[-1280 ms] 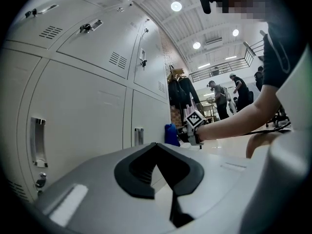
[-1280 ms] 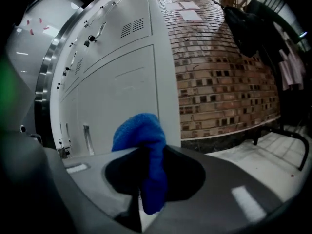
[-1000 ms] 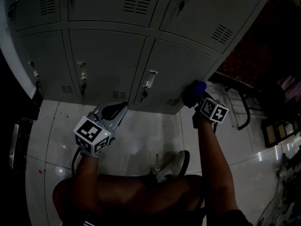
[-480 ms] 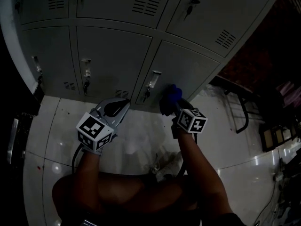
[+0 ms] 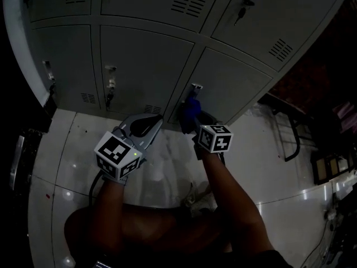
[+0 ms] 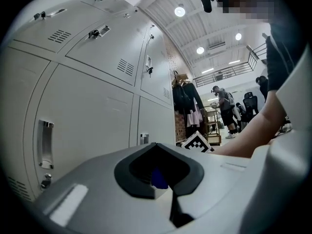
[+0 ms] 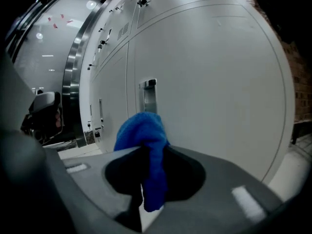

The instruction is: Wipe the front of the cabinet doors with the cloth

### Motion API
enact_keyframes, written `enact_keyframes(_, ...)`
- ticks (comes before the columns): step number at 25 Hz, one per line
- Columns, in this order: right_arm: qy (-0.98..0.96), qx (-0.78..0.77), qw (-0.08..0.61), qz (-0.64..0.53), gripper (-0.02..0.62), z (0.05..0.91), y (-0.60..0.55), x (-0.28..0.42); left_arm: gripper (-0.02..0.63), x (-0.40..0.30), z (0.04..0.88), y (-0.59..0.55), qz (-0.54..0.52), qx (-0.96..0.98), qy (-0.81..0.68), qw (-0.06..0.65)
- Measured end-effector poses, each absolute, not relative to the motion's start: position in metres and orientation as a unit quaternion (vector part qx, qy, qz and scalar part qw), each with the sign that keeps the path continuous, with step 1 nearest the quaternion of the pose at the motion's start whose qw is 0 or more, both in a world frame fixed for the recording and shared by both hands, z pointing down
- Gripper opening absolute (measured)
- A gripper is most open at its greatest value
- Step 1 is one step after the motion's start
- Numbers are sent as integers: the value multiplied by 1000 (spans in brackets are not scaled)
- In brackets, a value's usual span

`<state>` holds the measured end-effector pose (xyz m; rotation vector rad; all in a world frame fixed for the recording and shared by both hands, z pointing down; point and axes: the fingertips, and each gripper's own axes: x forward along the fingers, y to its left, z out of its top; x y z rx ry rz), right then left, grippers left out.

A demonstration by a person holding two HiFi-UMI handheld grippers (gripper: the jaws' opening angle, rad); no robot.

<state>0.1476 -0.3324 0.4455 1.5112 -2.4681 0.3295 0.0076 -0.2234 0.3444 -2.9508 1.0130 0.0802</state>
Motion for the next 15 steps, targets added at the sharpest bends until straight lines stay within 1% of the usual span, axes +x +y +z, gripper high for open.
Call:
enact_keyframes(8,-838,517,90,147,77,452,-345,141,0,9,346,-224,25,-946,322,11)
enact_keyframes(15,-820,544,87,156,77,458,-343,175,0,13,352,-222,17,-948,318,8)
